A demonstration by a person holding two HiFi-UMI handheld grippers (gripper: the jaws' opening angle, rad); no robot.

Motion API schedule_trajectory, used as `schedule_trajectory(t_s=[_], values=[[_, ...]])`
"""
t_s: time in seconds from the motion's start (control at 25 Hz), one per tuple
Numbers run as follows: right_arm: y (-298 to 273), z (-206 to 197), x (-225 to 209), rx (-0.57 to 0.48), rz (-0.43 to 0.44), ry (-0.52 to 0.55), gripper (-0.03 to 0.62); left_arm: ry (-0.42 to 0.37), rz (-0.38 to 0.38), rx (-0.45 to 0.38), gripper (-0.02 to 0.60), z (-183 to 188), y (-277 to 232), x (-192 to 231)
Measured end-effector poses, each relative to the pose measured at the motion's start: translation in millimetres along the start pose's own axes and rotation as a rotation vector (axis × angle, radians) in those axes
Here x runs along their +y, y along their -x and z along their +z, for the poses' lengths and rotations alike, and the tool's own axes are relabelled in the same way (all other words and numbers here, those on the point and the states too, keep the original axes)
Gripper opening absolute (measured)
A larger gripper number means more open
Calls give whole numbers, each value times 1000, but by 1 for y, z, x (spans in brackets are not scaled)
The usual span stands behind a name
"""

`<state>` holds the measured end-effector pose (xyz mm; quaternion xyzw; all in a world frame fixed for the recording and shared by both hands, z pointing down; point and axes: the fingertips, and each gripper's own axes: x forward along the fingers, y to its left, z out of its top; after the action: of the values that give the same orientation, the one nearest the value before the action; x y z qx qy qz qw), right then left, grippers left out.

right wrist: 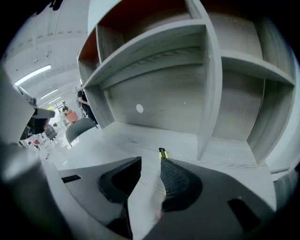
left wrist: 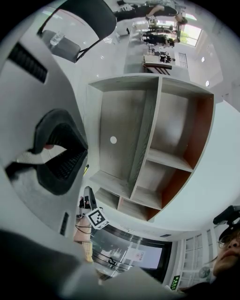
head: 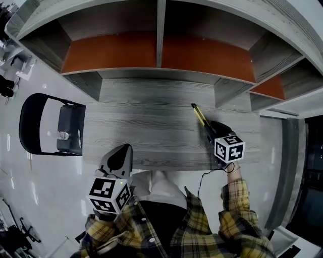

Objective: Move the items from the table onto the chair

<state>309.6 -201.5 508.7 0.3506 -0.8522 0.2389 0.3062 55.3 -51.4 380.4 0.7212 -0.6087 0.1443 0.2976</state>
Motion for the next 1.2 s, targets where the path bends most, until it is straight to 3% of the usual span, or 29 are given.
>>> schedule_trajectory(t_s=[0.16, 0.64, 0.96, 1.2], values=[[-30, -28, -12, 136, 24, 16, 164, 10, 22, 30, 3, -10, -1, 8], [-75, -69, -48, 321, -19, 27, 167, 30, 50, 44, 3, -14, -3, 19], [-78, -71, -53, 359, -126, 117, 127, 46, 74, 9, 3, -5, 0, 27], [-69, -66, -39, 333, -102, 18, 126, 45, 98, -25, 3, 3, 10, 33]])
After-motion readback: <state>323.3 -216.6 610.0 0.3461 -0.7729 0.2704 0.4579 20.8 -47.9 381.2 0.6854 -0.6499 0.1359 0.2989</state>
